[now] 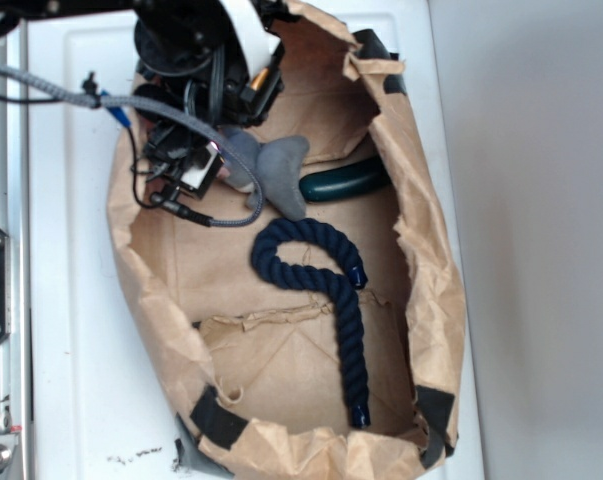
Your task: Grab the gray animal.
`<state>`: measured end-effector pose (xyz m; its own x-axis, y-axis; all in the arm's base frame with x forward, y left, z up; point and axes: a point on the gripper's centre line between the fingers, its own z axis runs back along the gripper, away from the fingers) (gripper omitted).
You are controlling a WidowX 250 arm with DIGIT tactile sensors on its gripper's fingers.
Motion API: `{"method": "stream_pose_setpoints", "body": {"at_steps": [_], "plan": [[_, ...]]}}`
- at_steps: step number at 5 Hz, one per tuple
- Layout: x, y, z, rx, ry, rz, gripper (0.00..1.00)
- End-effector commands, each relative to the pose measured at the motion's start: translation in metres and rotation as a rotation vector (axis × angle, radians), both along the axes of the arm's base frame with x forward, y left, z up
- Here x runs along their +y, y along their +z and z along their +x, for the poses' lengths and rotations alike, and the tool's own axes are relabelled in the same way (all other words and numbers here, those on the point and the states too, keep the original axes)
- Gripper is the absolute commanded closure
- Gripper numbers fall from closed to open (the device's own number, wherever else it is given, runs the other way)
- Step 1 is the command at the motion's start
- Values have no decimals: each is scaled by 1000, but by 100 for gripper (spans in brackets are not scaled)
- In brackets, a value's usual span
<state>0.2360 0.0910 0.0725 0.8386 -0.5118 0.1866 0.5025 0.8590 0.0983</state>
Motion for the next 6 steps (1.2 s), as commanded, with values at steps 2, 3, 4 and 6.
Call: {"method": "stream_pose_setpoints", "body": {"at_steps": [2,3,4,6], "plan": [[-14,-34,24,-62,49,118,100],[-15,-28,26,-63,50,94,100],[-19,-23,29,-70,49,71,100],[-36,32,22,-32,6,-62,100]]}}
